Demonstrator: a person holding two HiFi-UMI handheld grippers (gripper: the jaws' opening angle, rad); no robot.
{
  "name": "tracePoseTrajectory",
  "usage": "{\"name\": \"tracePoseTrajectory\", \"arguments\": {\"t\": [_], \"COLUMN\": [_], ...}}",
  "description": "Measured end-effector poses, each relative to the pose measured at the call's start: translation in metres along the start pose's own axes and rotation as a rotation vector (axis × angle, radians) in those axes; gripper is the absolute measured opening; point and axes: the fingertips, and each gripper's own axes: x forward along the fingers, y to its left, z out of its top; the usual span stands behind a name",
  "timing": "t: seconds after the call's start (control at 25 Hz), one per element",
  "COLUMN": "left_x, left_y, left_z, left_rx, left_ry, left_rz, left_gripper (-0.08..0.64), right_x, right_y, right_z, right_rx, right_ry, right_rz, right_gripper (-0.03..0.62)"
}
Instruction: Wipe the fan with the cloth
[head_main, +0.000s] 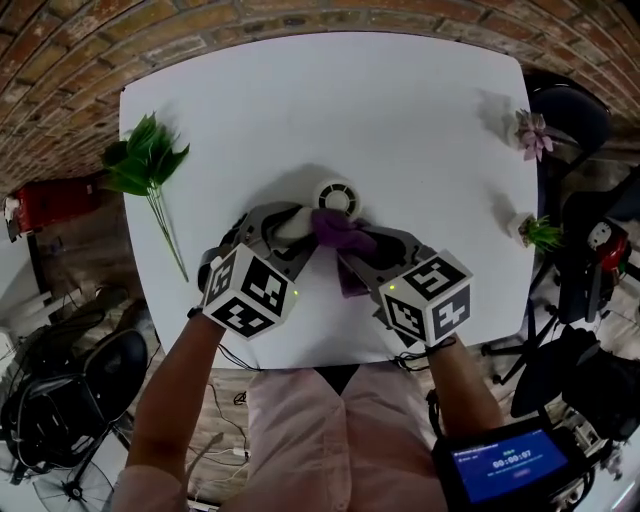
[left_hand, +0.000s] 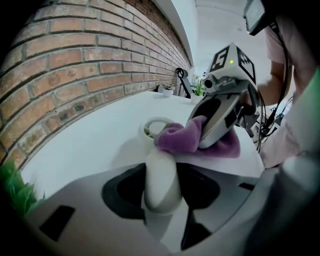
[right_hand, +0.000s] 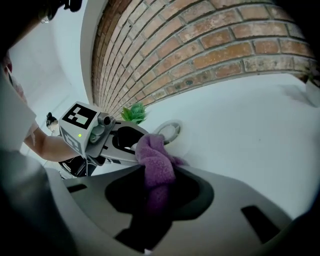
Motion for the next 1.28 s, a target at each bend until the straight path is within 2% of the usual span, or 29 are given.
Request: {"name": "tracePoseTrajectory", "arguments": {"t": [0.24, 0.48, 0.68, 1.04, 1.2, 1.28], "left_x": [-0.002, -0.004, -0.004, 0.001, 0.003, 0.006], "left_y": [-0.005, -0.013, -0.019, -0.028, -0.038, -0.043], "left_z": [-0.004, -0.009, -0.012, -0.008, -0.009, -0.009], "left_rx": [0.036, 0.104, 0.202, 0.514, 0.74, 0.854], "left_ry": [0.004, 0.025, 0.053, 0.186, 0.247, 0.274], "left_rz": [-0.033, -0.079, -0.127, -0.275, -0.34, -0.372], "left_gripper": [0.193, 0.193, 0.193, 0.193, 0.193, 0.193], "right_x": [-0.011, -0.021, -0.024, -0.033, -0.034, -0.039], "right_y": [-0.014, -0.028, -0.037, -0.05, -0.051, -0.053], "right_z": [-0.003, -0.005, -0.004, -0.002, 0.011, 0.02], "right_rx": [0.02, 0.029, -0.054, -0.128, -0.147, -0.19], "right_ry": [-0.014, -0.026, 0.012, 0.066, 0.03, 0.021], "right_rz": [-0.034, -0.053, -0.064, -0.044, -0.024, -0.02], "right_gripper": [0.118, 0.117, 0.117, 0.117, 0.118, 0.118]}}
